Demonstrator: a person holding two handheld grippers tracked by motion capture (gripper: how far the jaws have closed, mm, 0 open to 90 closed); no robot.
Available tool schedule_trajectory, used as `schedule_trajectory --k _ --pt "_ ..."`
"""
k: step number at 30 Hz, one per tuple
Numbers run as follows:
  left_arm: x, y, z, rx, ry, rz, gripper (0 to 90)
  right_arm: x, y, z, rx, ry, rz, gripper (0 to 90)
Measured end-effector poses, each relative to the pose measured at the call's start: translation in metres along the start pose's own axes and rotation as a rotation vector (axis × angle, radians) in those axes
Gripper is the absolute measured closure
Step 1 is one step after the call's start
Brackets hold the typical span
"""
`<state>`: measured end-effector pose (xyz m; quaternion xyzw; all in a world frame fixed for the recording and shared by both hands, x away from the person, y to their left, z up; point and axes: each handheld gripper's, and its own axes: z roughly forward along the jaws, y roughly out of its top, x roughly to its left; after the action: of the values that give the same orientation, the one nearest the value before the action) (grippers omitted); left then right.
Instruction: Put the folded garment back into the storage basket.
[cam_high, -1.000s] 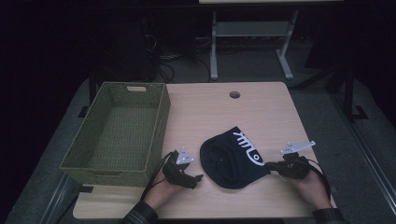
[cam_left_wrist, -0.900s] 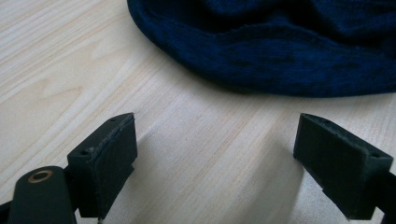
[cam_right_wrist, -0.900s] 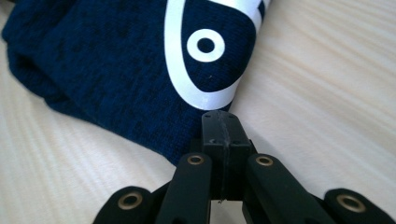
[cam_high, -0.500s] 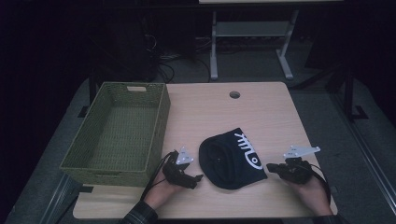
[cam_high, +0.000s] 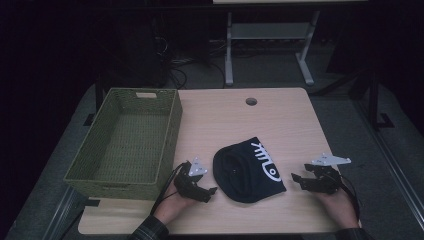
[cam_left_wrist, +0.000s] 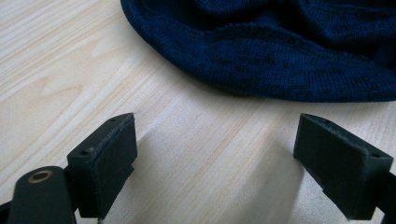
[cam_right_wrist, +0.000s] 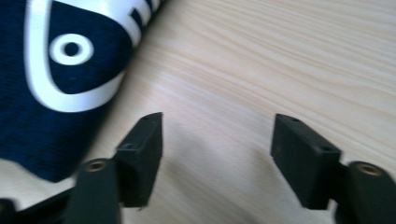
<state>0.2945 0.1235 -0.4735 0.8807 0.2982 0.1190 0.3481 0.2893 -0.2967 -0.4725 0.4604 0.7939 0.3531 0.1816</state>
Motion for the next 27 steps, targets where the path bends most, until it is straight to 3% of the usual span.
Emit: schedule_trajectory --k 3,11,20,27 --pt "0.0 0.002 0.0 0.008 0.004 -0.009 12.7 -0.004 -0.003 0.003 0.006 -0.033 0.001 23.4" --pt "-0.003 0.011 -0.007 0.006 -0.017 -0.013 12.9 -0.012 -0.007 0.006 -0.001 -0.046 0.032 16.4" --pt "-0.008 0.035 -0.014 0.044 -0.046 0.07 13.0 -0.012 -0.007 0.006 0.006 -0.047 0.031 13.8" --pt "-0.008 0.055 -0.008 0.09 -0.101 0.121 13.1 -0.012 -0.007 0.006 0.006 -0.049 0.032 13.7"
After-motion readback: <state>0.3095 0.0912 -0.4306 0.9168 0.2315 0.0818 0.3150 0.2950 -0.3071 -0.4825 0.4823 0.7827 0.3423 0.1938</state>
